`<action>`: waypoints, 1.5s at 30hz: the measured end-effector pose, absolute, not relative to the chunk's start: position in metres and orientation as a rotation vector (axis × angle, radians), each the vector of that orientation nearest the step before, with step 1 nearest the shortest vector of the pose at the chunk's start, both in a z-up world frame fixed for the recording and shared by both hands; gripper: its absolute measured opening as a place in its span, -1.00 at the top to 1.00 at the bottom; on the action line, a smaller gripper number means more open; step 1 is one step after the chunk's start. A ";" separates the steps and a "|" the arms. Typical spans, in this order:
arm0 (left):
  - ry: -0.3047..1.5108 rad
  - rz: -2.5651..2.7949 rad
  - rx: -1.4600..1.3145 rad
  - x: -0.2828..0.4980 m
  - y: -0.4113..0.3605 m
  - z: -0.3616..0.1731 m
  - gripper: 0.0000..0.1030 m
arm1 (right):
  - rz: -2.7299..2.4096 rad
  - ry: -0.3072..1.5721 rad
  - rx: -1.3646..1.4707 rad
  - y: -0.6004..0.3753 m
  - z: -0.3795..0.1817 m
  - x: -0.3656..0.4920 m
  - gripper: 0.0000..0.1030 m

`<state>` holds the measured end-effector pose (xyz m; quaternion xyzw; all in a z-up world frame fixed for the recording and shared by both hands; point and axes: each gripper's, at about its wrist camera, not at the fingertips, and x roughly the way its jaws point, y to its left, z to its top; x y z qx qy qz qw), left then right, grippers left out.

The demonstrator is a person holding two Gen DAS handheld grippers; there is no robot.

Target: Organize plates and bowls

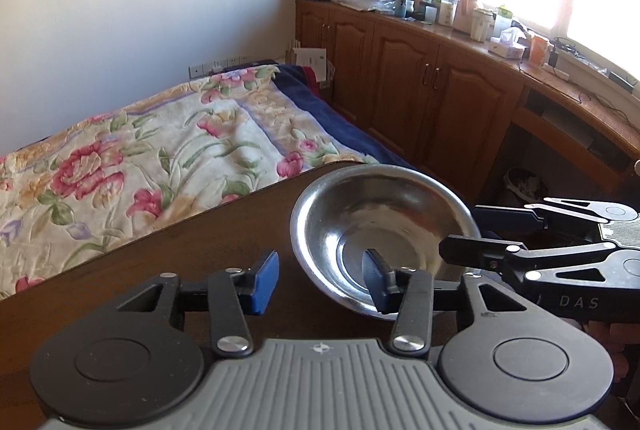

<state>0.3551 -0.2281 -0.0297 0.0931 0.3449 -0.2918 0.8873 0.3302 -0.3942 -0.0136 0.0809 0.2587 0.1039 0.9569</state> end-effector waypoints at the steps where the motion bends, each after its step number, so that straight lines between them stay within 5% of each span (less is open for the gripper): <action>1: 0.722 -0.605 0.193 0.356 -0.229 -0.031 0.09 | 0.214 0.531 0.175 -0.396 -0.014 0.331 0.01; 19: 0.776 -0.602 0.207 0.369 -0.238 -0.042 0.26 | 0.231 0.569 0.198 -0.395 -0.018 0.342 0.23; 26: 0.800 -0.588 0.180 0.373 -0.233 -0.042 0.54 | 0.226 0.571 0.191 -0.396 -0.019 0.344 0.39; 29: 0.791 -0.595 0.177 0.369 -0.230 -0.036 0.54 | 0.233 0.562 0.204 -0.400 -0.018 0.344 0.52; 45: 0.710 -0.591 0.171 0.329 -0.204 0.009 0.54 | 0.255 0.520 0.174 -0.384 0.017 0.322 0.53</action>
